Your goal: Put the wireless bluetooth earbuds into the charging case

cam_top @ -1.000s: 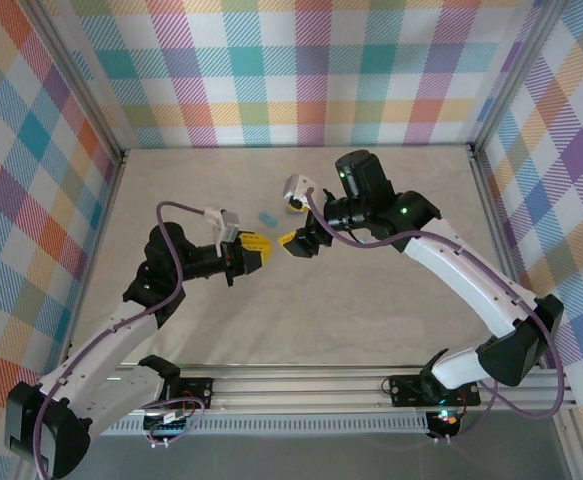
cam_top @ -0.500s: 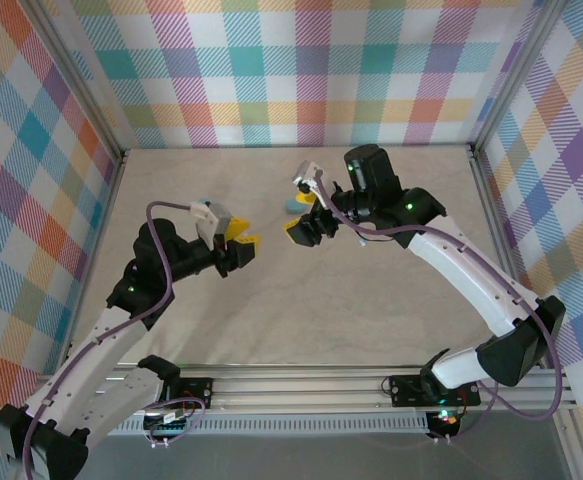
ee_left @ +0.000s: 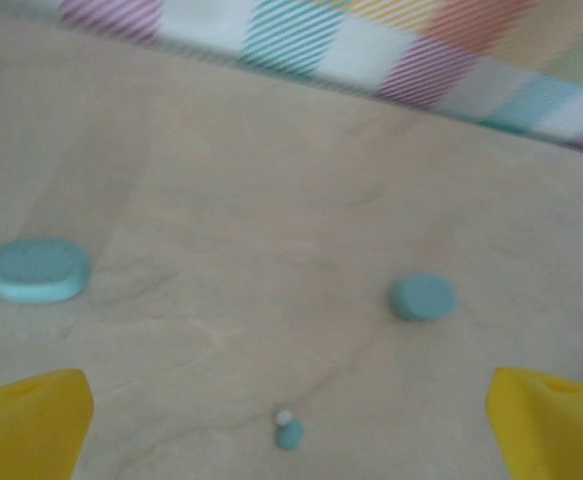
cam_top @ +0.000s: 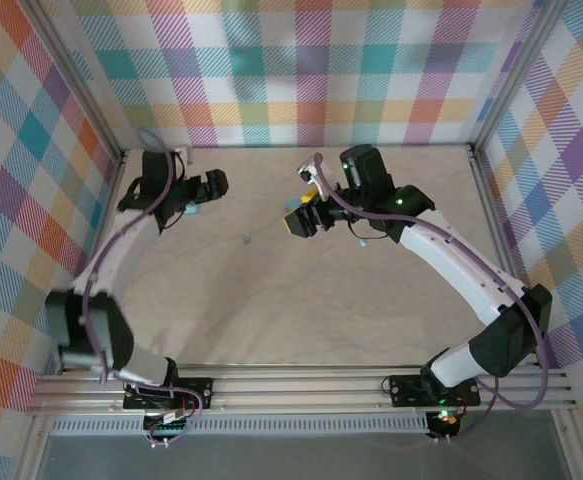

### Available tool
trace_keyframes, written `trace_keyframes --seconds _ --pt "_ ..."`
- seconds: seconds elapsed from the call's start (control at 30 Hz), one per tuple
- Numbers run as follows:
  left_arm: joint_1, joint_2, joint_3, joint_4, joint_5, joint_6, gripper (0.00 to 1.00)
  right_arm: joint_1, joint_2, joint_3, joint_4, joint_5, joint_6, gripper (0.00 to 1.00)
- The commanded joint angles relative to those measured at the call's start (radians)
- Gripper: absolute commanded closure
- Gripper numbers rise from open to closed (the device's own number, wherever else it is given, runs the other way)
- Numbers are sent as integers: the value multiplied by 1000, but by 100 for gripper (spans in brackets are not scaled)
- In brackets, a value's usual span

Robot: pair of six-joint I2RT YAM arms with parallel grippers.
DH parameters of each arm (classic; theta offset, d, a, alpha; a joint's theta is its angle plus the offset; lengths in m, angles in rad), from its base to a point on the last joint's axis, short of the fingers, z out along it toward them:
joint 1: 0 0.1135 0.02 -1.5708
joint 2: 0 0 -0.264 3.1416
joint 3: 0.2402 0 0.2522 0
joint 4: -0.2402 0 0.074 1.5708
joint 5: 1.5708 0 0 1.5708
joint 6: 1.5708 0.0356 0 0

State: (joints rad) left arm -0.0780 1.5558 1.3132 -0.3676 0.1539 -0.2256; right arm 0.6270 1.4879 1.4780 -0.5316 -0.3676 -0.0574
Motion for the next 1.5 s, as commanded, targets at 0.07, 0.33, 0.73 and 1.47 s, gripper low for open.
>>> trace_keyframes --seconds 0.07,0.33,0.73,1.47 --pt "79 286 200 -155 -88 -150 0 -19 43 -48 45 -36 57 22" --pt "109 581 477 -281 -103 -176 1 -60 114 -79 96 -88 73 23" --pt "141 650 465 -255 -137 -269 16 -90 171 -61 110 -114 75 25" --pt "165 693 478 -251 -39 -163 52 -103 182 -73 164 -161 140 27"
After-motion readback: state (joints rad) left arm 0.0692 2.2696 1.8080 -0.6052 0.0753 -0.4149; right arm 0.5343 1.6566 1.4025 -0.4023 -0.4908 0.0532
